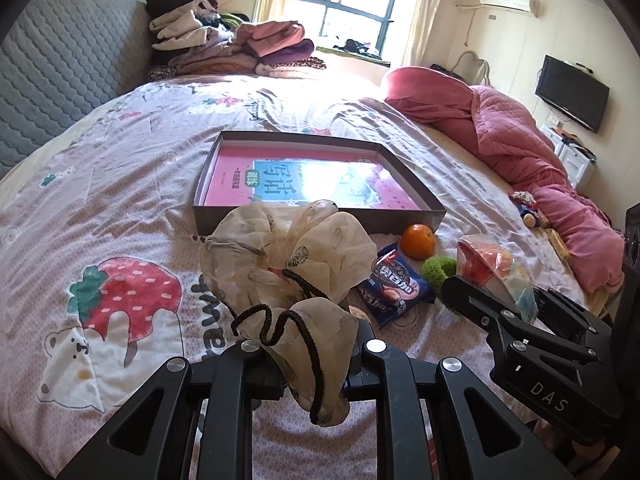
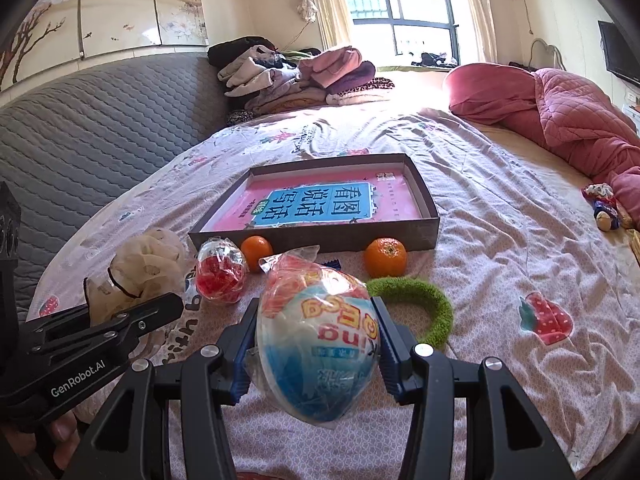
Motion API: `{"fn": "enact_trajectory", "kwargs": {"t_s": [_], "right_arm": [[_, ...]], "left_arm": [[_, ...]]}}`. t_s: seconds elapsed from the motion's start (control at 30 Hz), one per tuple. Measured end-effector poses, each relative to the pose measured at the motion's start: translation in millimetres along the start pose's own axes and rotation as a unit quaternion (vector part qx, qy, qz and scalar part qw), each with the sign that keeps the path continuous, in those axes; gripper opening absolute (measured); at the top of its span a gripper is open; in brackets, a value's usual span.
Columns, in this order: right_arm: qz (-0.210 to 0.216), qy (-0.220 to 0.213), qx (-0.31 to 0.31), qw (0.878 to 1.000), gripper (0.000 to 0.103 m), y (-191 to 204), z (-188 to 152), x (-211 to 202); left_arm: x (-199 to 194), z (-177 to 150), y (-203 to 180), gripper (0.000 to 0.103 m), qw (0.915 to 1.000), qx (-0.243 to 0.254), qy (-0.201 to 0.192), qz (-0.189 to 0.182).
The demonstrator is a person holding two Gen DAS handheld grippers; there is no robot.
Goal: Organize objects
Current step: 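Carry the mesh bag with left tool while right tool carries the egg toward the pink tray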
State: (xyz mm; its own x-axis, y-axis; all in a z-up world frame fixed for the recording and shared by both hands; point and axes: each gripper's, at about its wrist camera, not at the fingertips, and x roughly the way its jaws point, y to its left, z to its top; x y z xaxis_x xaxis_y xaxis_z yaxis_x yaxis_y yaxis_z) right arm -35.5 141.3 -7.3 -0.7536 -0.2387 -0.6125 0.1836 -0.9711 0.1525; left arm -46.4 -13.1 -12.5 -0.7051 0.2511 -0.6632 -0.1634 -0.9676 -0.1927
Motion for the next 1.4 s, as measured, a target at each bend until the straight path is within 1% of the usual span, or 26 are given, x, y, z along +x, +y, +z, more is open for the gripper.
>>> {"fn": "enact_trajectory", "kwargs": {"t_s": [0.23, 0.63, 0.83, 1.23, 1.33, 1.4], "right_arm": [[0.013, -0.004, -0.011, 1.0, 0.051, 0.9, 19.1, 13.2], [0.011, -0.018, -0.02, 1.0, 0.051, -12.0, 56.7, 40.8], [0.012, -0.026, -0.028, 0.999, 0.051, -17.1, 69.0, 48.2], [0.022, -0.026, -0.031, 0.999, 0.051, -22.1, 90.8, 65.0], [0.017, -0.025, -0.034, 0.999, 0.051, -23.7, 96.6, 69.9], [0.022, -0.022, -0.031, 0.999, 0.051, -27.1, 101.4, 74.0]], "left_arm": [[15.3, 16.1, -6.6, 0.018, 1.0, 0.009, 0.002, 0.003], [44.3, 48.6, -2.4, 0.018, 0.9999, 0.001, 0.003, 0.016], [54.6, 65.3, 2.5, 0.018, 0.9997, -0.004, -0.003, 0.024], [72.3, 97.7, 9.1, 0.018, 0.9987, -0.008, -0.009, 0.049], [78.3, 104.8, 9.0, 0.018, 0.9988, -0.01, -0.006, 0.047], [82.6, 109.1, 10.1, 0.018, 0.9989, -0.014, -0.002, 0.045]]}}
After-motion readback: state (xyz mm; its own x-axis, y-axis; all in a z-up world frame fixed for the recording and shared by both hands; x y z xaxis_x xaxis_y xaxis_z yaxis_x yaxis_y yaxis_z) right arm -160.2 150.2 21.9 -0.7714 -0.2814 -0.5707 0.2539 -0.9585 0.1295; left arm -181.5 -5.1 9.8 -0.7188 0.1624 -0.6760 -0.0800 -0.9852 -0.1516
